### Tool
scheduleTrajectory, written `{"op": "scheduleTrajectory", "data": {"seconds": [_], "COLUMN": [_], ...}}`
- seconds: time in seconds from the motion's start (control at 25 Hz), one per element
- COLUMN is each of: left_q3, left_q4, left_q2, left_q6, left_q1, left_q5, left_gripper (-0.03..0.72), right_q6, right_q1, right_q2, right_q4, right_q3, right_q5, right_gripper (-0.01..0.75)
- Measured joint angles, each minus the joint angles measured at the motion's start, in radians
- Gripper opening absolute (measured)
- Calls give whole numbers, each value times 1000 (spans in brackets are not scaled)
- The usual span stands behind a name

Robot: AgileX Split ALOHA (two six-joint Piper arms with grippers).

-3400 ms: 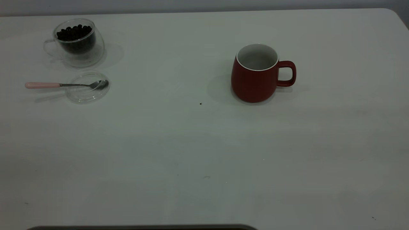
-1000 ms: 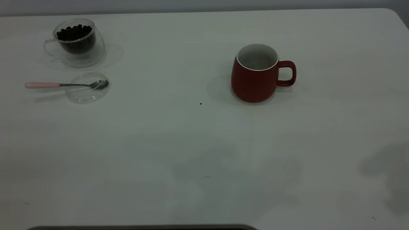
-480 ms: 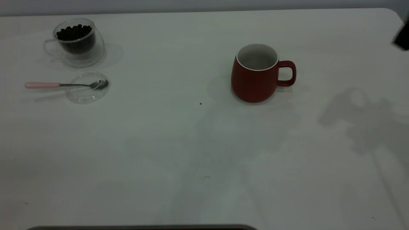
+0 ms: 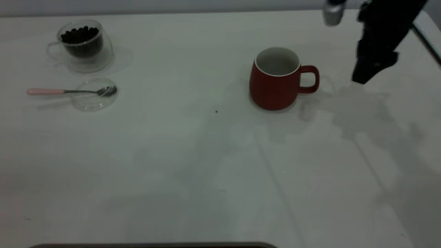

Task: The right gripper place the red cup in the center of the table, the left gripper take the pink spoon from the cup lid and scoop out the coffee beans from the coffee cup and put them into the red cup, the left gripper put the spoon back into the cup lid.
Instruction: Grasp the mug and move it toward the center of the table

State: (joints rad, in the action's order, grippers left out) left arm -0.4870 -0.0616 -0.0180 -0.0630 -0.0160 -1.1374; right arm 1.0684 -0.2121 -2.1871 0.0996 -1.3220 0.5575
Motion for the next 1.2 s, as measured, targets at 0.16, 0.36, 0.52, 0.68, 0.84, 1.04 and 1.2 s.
{"op": "scheduleTrajectory", "data": {"seconds": [0.16, 0.36, 0.52, 0.68, 0.84, 1.04, 1.2], "left_q3": [0, 0, 0, 0, 0, 0, 0], "left_q4": [0, 0, 0, 0, 0, 0, 0], "left_q2": [0, 0, 0, 0, 0, 0, 0], "left_q6": [0, 0, 0, 0, 0, 0, 0], "left_q1": [0, 0, 0, 0, 0, 0, 0], "left_q5": [0, 0, 0, 0, 0, 0, 0], "left_gripper": [586, 586, 586, 586, 586, 586, 586], "right_q6": [0, 0, 0, 1, 6, 14, 35], "right_q1": [-20, -38, -65, -106, -162, -244, -302], "right_q2": [-69, -140, -167, -192, -200, -202, -202], "right_q4": [-8, 2, 10, 45, 89, 185, 268], "right_q3": [-62, -127, -169, -197, -198, -198, -199], "right_q5": [-43, -57, -70, -73, -108, -181, -247], "right_gripper": [591, 591, 591, 591, 591, 591, 591]}}
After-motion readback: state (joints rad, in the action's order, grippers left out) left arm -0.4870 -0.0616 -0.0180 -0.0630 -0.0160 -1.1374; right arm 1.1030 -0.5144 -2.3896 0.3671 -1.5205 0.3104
